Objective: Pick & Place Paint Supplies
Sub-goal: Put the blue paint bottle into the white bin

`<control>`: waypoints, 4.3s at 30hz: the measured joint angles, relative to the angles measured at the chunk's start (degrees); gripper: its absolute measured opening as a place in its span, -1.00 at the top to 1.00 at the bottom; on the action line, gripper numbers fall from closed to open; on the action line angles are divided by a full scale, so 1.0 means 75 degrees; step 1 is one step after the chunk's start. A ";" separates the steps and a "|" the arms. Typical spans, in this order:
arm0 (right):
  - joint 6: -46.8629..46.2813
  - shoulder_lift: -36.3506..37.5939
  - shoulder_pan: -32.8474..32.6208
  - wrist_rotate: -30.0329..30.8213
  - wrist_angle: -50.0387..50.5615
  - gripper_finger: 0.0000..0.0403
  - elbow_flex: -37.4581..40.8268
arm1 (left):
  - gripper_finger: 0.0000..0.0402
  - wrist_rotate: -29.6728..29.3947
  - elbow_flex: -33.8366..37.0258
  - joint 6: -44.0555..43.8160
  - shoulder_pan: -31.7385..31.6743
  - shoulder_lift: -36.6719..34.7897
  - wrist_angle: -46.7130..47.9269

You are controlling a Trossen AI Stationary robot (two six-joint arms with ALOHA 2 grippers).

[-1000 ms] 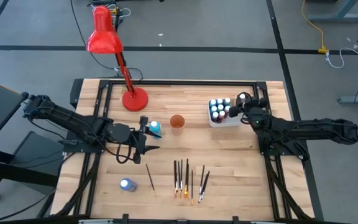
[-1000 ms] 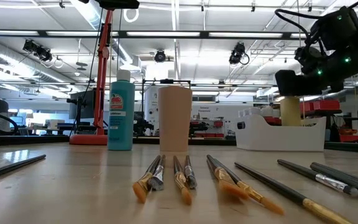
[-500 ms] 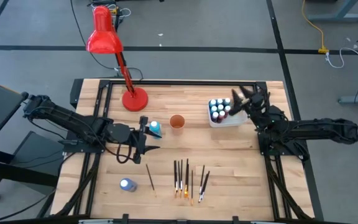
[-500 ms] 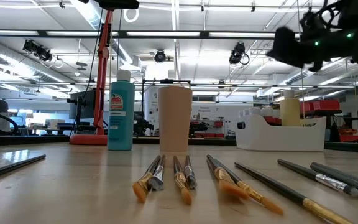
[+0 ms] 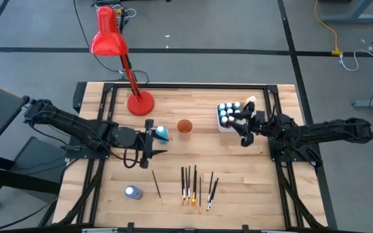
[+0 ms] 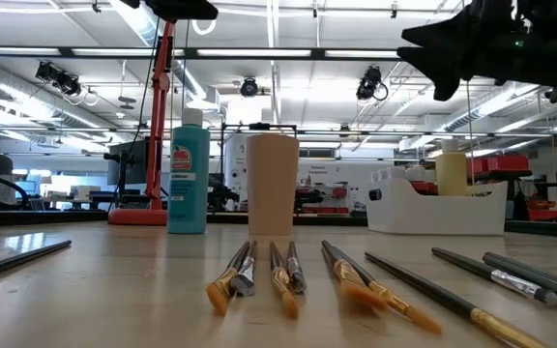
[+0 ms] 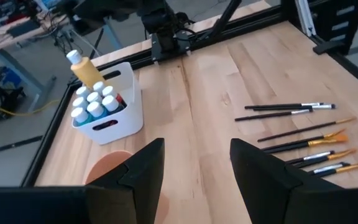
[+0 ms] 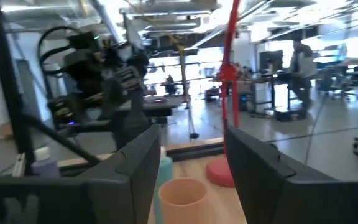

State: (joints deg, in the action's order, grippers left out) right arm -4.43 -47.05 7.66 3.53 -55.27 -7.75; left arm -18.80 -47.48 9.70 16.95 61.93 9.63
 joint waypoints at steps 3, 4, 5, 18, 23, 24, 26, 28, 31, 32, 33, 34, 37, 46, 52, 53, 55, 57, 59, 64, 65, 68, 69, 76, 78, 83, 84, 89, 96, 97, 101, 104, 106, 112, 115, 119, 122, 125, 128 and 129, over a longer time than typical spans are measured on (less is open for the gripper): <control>0.0155 -0.0293 -0.0250 0.0009 -0.0315 0.10 -0.0007 | 0.03 -0.0226 0.0000 0.0218 -0.0136 0.0000 0.0009; 0.0193 -0.0408 -0.0316 0.0009 -0.0389 0.10 -0.0040 | 0.03 -0.0495 0.0000 0.0235 -0.0208 0.0000 0.0009; 0.0222 -0.0519 -0.0377 0.0013 -0.0385 0.10 -0.0105 | 0.03 -0.0853 0.0000 0.0241 -0.0297 0.0000 0.0015; 0.0459 -0.1779 -0.0559 0.1291 -0.0379 0.10 -0.0647 | 0.03 -0.0407 0.0893 -0.1607 -0.1560 -0.0003 0.0579; 0.0373 -0.1932 -0.0559 0.1343 -0.0379 0.10 -0.0647 | 0.03 -0.0550 0.1303 -0.1665 -0.1568 -0.0003 0.0148; 0.0370 -0.1934 -0.0559 0.1343 -0.0372 0.10 -0.0647 | 0.03 -0.0695 0.1335 -0.1726 -0.1568 -0.0003 0.0127; 0.0362 -0.1934 -0.0559 0.1343 -0.0384 0.10 -0.0647 | 0.03 -0.0996 0.1370 -0.1898 -0.1601 -0.0003 0.0147; 0.0362 -0.1934 -0.0559 0.1343 -0.0381 0.10 -0.0647 | 0.03 -0.1107 0.1370 -0.2041 -0.1645 -0.0003 0.0162; 0.0357 -0.1934 -0.0559 0.1343 -0.0380 0.10 -0.0647 | 0.03 -0.0956 0.1370 -0.2058 -0.1737 -0.0003 0.0140; 0.0356 -0.1934 -0.0559 0.1343 -0.0381 0.10 -0.0647 | 0.03 -0.0937 0.1370 -0.2083 -0.1753 -0.0003 0.0137; 0.0356 -0.1934 -0.0559 0.1341 -0.0381 0.10 -0.0647 | 0.03 -0.0942 0.1370 -0.2094 -0.1764 -0.0003 0.0135; 0.0356 -0.1934 -0.0559 0.1341 -0.0381 0.10 -0.0647 | 0.03 -0.0938 0.1370 -0.2069 -0.1774 -0.0003 0.0115; 0.0333 -0.1934 -0.0559 0.1341 -0.0381 0.10 -0.0647 | 0.03 -0.0963 0.1376 -0.1775 -0.1775 -0.0001 -0.0135; 0.0324 -0.1934 -0.0559 0.1338 -0.0381 0.10 -0.0647 | 0.03 -0.0864 0.1376 -0.2169 -0.2086 0.0245 -0.0099; 0.0243 -0.1931 -0.0559 0.1333 -0.0381 0.10 -0.0644 | 0.03 -0.0648 0.1358 -0.1892 -0.2189 0.0985 -0.0686; 0.0242 -0.1931 -0.0559 0.1332 -0.0381 0.10 -0.0644 | 0.03 -0.0831 0.1352 -0.1798 -0.2189 0.1109 -0.0829; 0.0240 -0.1931 -0.0559 0.1328 -0.0381 0.10 -0.0644 | 0.04 -0.0955 0.1349 -0.1562 -0.2196 0.1262 -0.1032; 0.0242 -0.1931 -0.0559 0.1328 -0.0382 0.10 -0.0644 | 0.09 -0.0844 0.1349 -0.1410 -0.2198 0.1351 -0.1254; 0.0245 -0.1931 -0.0559 0.1329 -0.0386 0.10 -0.0644 | 0.17 -0.0684 0.1354 -0.1391 -0.2194 0.1354 -0.1302; 0.0240 -0.1931 -0.0559 0.1326 -0.0395 0.10 -0.0641 | 0.37 -0.0696 0.1372 -0.1374 -0.2195 0.1288 -0.1320; 0.0240 -0.1931 -0.0559 0.1326 -0.0395 0.10 -0.0641 | 0.37 -0.0720 0.1373 -0.1371 -0.2195 0.1288 -0.1331; 0.0237 -0.1931 -0.0559 0.1323 -0.0395 0.10 -0.0641 | 0.37 -0.0765 0.1379 -0.1374 -0.2195 0.1236 -0.1334; 0.0237 -0.1931 -0.0559 0.1314 -0.0395 0.10 -0.0641 | 0.37 -0.0764 0.1392 -0.1377 -0.2195 0.1186 -0.1310; 0.0245 -0.1929 -0.0567 0.0487 -0.0413 0.10 -0.0658 | 0.32 -0.0723 0.1192 -0.1553 -0.2072 0.0777 -0.1346; 0.0358 -0.1960 -0.0622 0.0324 -0.0386 0.10 -0.0787 | 0.37 -0.0751 0.1102 -0.1750 -0.2000 0.0633 -0.1332; 0.1326 -0.2243 -0.0950 -0.0018 -0.0320 0.03 -0.1320 | 0.38 -0.0785 0.0916 -0.1808 -0.1858 0.0192 -0.1359; 0.1451 -0.2359 -0.1021 -0.0023 -0.0306 -0.01 -0.1499 | 0.38 -0.0784 0.0912 -0.1803 -0.1827 0.0069 -0.1366; 0.1600 -0.3175 -0.1212 -0.0012 0.0367 -0.25 -0.2550 | 0.36 -0.0759 0.0883 -0.1629 -0.1621 -0.0418 -0.1372; 0.1556 -0.4955 -0.1219 0.0351 0.1297 -0.49 -0.4499 | 0.37 -0.0739 0.0880 -0.1511 -0.1359 -0.0611 -0.1356; 0.1505 -0.5188 -0.1205 0.0412 0.1426 -0.51 -0.4783 | 0.37 -0.0739 0.0880 -0.1512 -0.1331 -0.0615 -0.1360; 0.1502 -0.6089 -0.1136 0.0423 0.2463 -0.52 -0.6032 | 0.36 -0.0742 0.0880 -0.1413 -0.1255 -0.0615 -0.1392; 0.1516 -0.6578 -0.1098 0.0460 0.3668 -0.52 -0.6943 | 0.36 -0.0788 0.0880 -0.1397 -0.1245 -0.0618 -0.1445; 0.1591 -0.6838 -0.1092 0.0555 0.4273 -0.52 -0.7444 | 0.37 -0.0789 0.0880 -0.1385 -0.1245 -0.0618 -0.1440; 0.1620 -0.7285 -0.1063 0.0401 0.4879 -0.52 -0.8261 | 0.36 -0.0793 0.0880 -0.1267 -0.1245 -0.0618 -0.1446; 0.1708 -0.7367 -0.1057 0.0288 0.4860 -0.52 -0.8390 | 0.37 -0.0782 0.0880 -0.1199 -0.1245 -0.0618 -0.1521; 0.1710 -0.7367 -0.1060 0.0454 0.4840 -0.45 -0.8402 | 0.37 -0.0789 0.0880 -0.1193 -0.1248 -0.0618 -0.1635; 0.1656 -0.7369 -0.1057 0.0428 0.4664 -0.31 -0.8396 | 0.35 -0.0782 0.0880 -0.1183 -0.1245 -0.0618 -0.1638; 0.1650 -0.7369 -0.1057 0.0427 0.4616 -0.16 -0.8396 | 0.35 -0.0773 0.0880 -0.1177 -0.1245 -0.0618 -0.1626; 0.1570 -0.7369 -0.1039 0.0391 0.4603 -0.04 -0.8390 | 0.36 -0.0777 0.0880 -0.1184 -0.1245 -0.0624 -0.1626; 0.1553 -0.7369 -0.1037 0.0391 0.4609 -0.02 -0.8390 | 0.36 -0.0771 0.0880 -0.1187 -0.1245 -0.0624 -0.1626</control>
State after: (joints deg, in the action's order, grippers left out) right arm 7.22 -102.32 -0.12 6.46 -20.70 -70.67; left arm -24.58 -40.88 0.80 7.62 57.25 -2.57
